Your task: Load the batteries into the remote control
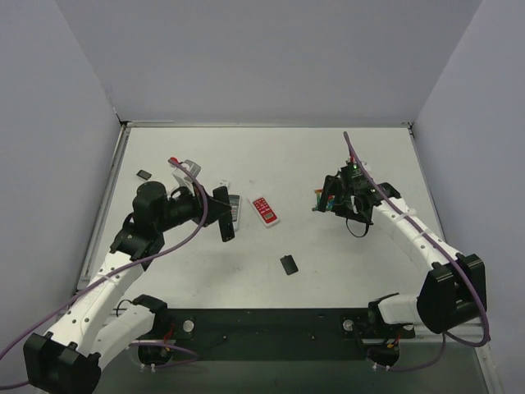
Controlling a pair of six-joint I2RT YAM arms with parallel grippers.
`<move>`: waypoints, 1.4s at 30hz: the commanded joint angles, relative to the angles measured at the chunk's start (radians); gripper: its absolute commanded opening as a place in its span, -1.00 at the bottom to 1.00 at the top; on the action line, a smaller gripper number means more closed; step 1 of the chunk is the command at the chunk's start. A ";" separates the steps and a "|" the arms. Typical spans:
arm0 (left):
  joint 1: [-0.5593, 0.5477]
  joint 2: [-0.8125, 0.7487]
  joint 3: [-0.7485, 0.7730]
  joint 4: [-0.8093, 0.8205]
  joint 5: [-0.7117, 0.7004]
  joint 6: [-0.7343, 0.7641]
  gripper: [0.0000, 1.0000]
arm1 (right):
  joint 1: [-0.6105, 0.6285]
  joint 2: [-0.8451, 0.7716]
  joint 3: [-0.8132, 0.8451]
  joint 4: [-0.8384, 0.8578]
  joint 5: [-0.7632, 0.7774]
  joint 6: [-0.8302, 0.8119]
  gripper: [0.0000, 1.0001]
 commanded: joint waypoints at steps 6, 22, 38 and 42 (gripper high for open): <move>-0.040 -0.006 0.011 0.000 -0.001 0.038 -1.00 | -0.056 0.137 0.103 -0.017 -0.024 -0.076 0.75; -0.057 -0.018 0.013 -0.010 -0.015 0.049 -1.00 | -0.070 0.361 0.195 0.007 -0.205 -0.378 0.61; -0.063 -0.032 0.013 -0.018 -0.020 0.058 -1.00 | -0.104 0.525 0.325 0.040 -0.277 -0.483 0.68; -0.063 -0.031 0.013 -0.021 -0.021 0.058 -1.00 | -0.110 0.550 0.336 0.038 -0.291 -0.486 0.68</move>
